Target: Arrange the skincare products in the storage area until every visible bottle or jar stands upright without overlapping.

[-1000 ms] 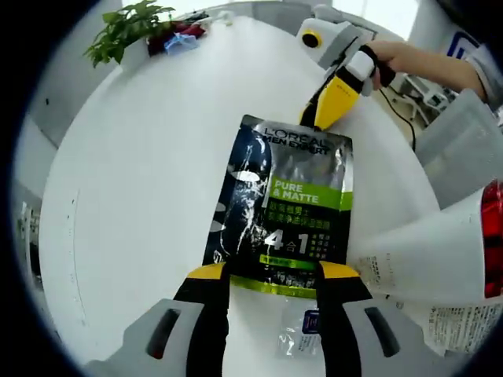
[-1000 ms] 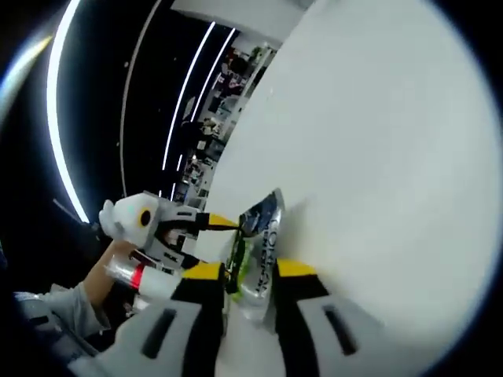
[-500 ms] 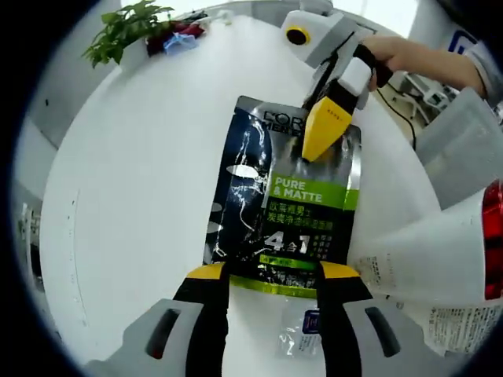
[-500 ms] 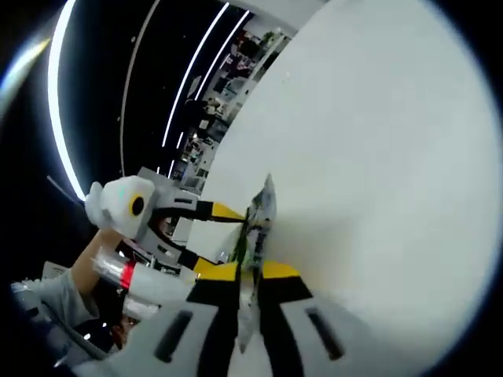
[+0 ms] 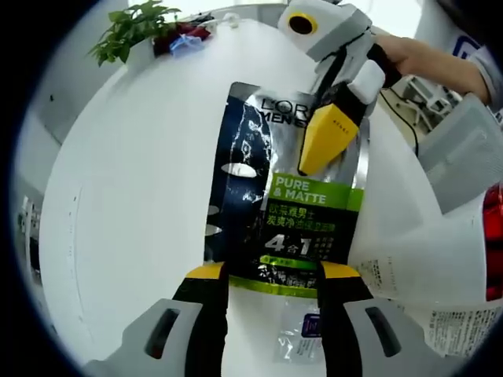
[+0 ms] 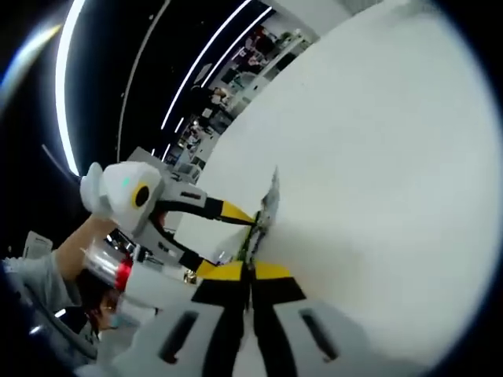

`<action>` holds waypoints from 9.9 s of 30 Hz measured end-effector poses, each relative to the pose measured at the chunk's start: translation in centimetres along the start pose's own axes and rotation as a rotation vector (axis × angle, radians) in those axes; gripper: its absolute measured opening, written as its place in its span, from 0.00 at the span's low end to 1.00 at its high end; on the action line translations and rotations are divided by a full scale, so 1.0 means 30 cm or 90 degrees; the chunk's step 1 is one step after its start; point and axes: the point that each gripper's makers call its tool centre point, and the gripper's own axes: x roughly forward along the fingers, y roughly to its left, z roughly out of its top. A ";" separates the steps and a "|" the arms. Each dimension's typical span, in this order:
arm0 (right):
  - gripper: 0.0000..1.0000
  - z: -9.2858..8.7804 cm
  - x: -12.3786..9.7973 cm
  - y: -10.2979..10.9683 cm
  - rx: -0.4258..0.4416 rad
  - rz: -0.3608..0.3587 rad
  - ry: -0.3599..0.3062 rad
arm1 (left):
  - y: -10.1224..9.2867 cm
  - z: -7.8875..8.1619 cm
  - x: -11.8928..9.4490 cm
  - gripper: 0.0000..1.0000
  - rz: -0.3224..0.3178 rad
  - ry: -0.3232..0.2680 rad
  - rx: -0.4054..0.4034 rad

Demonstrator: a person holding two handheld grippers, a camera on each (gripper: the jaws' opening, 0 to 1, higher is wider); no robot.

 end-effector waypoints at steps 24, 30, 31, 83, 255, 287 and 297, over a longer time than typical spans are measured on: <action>0.01 0.020 0.019 0.071 -0.071 -0.023 0.003 | -0.024 0.014 -0.063 0.42 0.066 -0.043 0.013; 0.01 0.042 0.019 0.115 -0.121 -0.021 0.006 | 0.011 -0.014 -0.112 0.38 0.104 -0.034 0.020; 0.01 0.043 0.019 0.121 -0.127 -0.020 0.008 | 0.015 -0.017 -0.122 0.37 0.110 -0.037 0.019; 0.01 0.110 0.228 0.548 -0.825 0.105 0.240 | -0.037 -0.047 -0.620 0.19 0.248 -0.098 0.035; 0.01 -0.588 0.044 0.671 -0.311 0.155 0.238 | -0.593 -0.304 -0.600 0.01 0.006 -0.305 -0.415; 0.01 -0.611 0.069 0.616 -0.313 0.140 0.290 | -0.436 -0.392 -0.547 0.00 0.069 -0.316 -0.487; 0.01 -0.614 0.087 0.586 -0.334 0.117 0.301 | -0.401 -0.432 -0.455 0.00 0.077 -0.267 -0.500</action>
